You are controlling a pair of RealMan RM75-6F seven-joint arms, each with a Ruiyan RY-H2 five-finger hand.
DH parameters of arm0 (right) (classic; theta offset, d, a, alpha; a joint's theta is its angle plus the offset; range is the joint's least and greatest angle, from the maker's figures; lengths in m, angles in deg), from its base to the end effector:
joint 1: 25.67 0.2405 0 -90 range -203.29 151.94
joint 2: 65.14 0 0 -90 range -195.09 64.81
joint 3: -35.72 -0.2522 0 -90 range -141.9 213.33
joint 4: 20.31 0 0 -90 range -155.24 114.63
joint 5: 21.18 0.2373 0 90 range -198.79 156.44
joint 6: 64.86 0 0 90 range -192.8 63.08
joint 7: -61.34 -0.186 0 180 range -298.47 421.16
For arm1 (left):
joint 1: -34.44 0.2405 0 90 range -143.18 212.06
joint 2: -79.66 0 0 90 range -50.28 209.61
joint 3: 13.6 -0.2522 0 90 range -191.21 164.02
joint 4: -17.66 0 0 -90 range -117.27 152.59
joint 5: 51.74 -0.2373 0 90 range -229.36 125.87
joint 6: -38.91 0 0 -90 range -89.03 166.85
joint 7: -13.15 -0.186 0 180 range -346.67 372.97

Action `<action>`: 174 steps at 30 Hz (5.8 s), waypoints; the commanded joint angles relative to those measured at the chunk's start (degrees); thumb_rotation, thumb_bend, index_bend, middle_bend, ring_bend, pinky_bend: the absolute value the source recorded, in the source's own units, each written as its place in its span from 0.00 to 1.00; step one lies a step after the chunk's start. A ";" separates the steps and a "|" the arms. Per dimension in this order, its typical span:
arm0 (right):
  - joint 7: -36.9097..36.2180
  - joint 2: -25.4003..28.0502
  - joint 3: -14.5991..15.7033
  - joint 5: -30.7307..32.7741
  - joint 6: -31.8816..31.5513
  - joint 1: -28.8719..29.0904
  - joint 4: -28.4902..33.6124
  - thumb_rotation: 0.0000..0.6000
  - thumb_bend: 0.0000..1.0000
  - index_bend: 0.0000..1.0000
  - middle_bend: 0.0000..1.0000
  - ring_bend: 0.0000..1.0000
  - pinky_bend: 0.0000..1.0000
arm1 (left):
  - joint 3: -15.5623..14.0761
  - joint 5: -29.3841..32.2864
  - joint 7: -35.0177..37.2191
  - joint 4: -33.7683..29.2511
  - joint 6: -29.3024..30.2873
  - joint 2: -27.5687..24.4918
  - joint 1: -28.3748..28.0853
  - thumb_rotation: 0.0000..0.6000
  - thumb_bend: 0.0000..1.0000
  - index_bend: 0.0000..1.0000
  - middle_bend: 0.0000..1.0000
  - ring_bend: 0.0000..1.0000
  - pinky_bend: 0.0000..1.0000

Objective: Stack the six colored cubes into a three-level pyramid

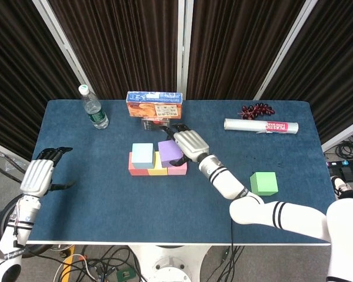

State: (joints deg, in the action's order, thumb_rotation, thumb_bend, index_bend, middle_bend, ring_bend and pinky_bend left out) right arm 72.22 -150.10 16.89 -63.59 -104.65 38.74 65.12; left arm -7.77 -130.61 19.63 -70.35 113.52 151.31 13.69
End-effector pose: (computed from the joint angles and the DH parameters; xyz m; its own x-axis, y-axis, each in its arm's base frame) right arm 0.0052 -0.4430 -0.0519 0.2299 -0.4467 0.8646 -0.9153 -0.4010 0.0362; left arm -0.2694 0.3202 0.0815 0.2241 0.0625 0.9725 0.9669 -0.1392 -0.2139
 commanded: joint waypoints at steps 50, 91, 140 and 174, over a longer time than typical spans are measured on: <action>11.29 -6.60 0.85 14.51 -10.22 5.41 0.47 1.00 0.17 0.00 0.35 0.03 0.00 | 0.65 -1.56 5.28 4.09 -1.27 1.49 1.07 1.00 0.08 0.19 0.22 0.21 0.16; 15.38 -8.38 -0.14 17.40 -13.98 5.49 1.56 1.00 0.16 0.00 0.33 0.02 0.00 | 0.72 -2.05 6.68 5.20 -1.48 1.83 1.38 1.00 0.08 0.19 0.22 0.21 0.16; 18.64 -8.38 -1.60 17.66 -17.37 3.72 5.65 1.00 0.15 0.00 0.11 0.00 0.00 | 0.52 -3.47 8.81 6.80 -1.35 2.01 1.25 1.00 0.08 0.19 0.21 0.21 0.16; 1.93 14.41 0.26 5.16 -13.55 -11.36 23.23 1.00 0.15 0.00 0.16 0.00 0.00 | -3.15 -14.49 18.46 10.46 -13.71 5.55 -13.46 1.00 0.08 0.22 0.23 0.13 0.16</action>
State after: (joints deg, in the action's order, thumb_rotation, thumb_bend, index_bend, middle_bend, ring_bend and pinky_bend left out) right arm 74.39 -135.71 16.87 -58.80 -118.73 27.39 88.44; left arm -10.79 -145.11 37.67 -60.28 99.78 156.45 0.48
